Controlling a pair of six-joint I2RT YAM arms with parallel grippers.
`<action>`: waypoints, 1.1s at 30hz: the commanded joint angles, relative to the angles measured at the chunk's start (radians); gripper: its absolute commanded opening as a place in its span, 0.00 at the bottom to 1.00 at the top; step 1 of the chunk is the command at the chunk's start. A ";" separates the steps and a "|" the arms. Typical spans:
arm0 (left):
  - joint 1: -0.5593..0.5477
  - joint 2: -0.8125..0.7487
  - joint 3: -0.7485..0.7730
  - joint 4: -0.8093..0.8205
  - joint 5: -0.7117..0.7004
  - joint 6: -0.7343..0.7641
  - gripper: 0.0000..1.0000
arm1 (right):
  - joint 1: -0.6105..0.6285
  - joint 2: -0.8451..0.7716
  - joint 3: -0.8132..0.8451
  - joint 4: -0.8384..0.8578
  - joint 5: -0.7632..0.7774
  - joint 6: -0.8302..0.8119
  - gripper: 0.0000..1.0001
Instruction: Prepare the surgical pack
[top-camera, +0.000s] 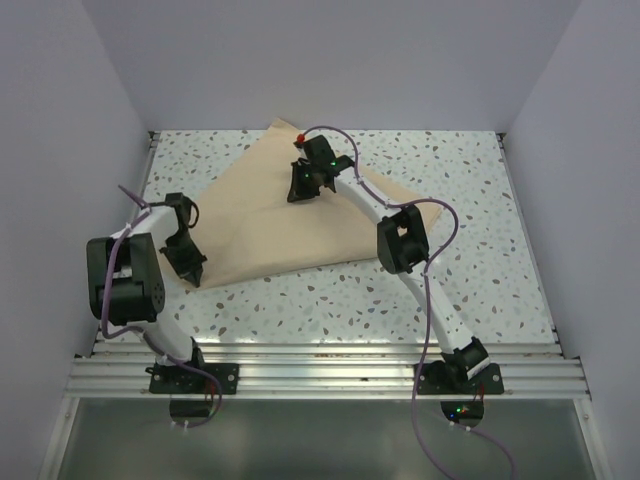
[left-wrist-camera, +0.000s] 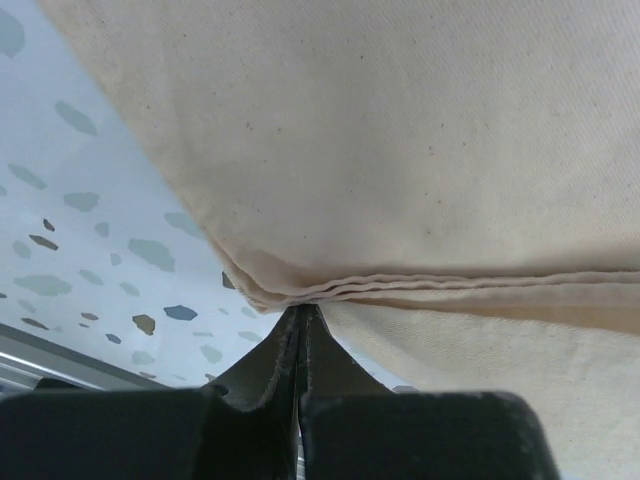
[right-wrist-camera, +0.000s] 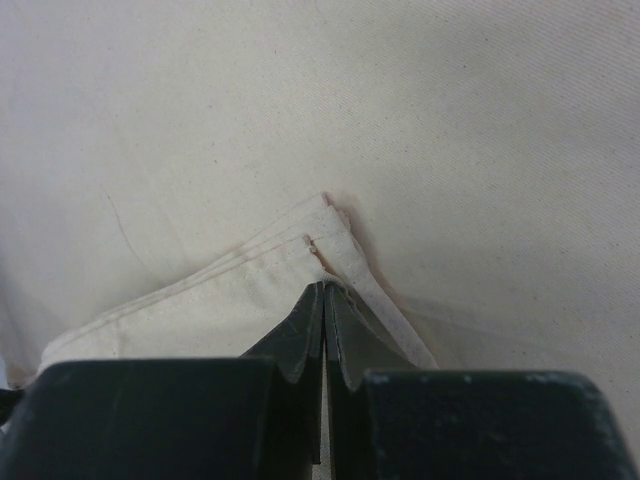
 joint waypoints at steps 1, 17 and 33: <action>-0.003 -0.052 0.055 -0.044 -0.048 0.011 0.00 | -0.004 0.039 -0.006 -0.049 0.037 -0.028 0.00; -0.091 -0.045 0.219 0.051 0.171 0.021 0.00 | -0.008 0.023 -0.017 -0.050 0.032 -0.022 0.00; 0.014 0.042 0.076 0.069 0.120 0.043 0.00 | -0.008 0.025 -0.023 -0.055 0.031 -0.025 0.00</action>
